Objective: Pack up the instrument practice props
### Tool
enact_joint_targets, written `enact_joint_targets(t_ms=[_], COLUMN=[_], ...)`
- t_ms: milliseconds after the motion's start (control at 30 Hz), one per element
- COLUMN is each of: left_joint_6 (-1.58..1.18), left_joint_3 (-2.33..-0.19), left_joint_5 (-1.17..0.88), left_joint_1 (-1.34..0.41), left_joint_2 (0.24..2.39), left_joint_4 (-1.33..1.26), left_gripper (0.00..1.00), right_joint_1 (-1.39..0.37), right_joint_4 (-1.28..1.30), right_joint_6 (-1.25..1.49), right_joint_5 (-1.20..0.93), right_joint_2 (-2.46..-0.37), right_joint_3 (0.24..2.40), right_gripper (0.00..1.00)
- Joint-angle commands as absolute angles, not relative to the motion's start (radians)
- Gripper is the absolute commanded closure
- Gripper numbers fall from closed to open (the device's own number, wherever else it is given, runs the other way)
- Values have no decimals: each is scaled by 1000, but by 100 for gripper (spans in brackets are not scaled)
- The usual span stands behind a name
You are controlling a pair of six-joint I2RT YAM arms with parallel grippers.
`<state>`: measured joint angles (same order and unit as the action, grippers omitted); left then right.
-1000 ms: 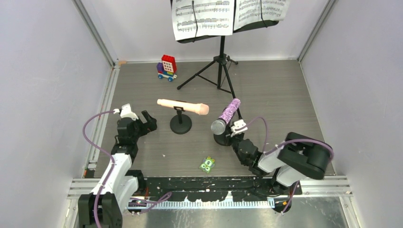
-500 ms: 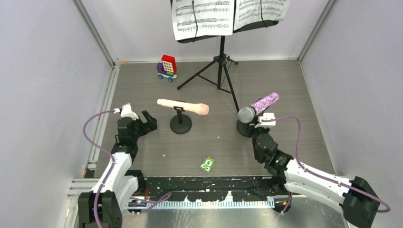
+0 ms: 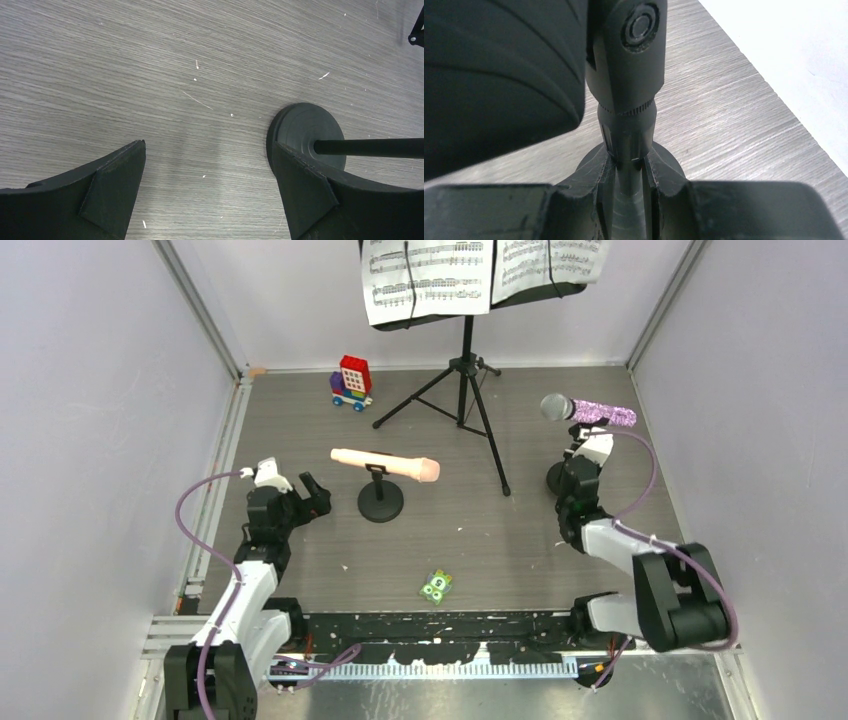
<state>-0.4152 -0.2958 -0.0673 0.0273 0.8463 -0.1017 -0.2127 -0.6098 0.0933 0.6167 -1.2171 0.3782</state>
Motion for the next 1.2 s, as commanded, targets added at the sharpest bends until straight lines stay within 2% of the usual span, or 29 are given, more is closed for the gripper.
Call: enact_joint_targets(t_ms=[0, 267, 500, 633, 733, 833, 867, 933, 1000, 1167], left_joint_6=[-408, -407, -403, -403, -403, -403, -403, -403, -403, -405], left_joint_3=[-337, -330, -335, -334, -334, -334, -334, -334, -334, -331], left_joint_5=[-85, -92, -98, -99, -98, -96, -96, -95, -94, -90], left_joint_1=[25, 25, 26, 25, 26, 26, 25, 24, 25, 25], left_joint_2=[847, 825, 839, 836, 836, 836, 835, 835, 835, 829], left_joint_4=[-158, -152, -152, -152, -152, -151, -152, -151, -151, -147], left_gripper=[0, 1, 1, 1, 2, 2, 1, 1, 1, 2], right_joint_1=[-91, 28, 32, 32, 31, 31, 31, 31, 31, 16], right_joint_4=[-939, -1131, -1209, -1173, -1134, -1075, -1057, -1039, -1008, -896], right_joint_6=[92, 94, 121, 143, 154, 166, 168, 179, 185, 212], right_joint_5=[528, 493, 529, 547, 557, 536, 527, 527, 513, 498], right_joint_2=[-1311, -1549, -1632, -1605, -1570, -1531, -1522, -1504, -1477, -1346], right_joint_3=[498, 535, 490, 480, 479, 480, 480, 477, 470, 436], right_gripper=[99, 99, 70, 42, 28, 23, 14, 12, 1, 0])
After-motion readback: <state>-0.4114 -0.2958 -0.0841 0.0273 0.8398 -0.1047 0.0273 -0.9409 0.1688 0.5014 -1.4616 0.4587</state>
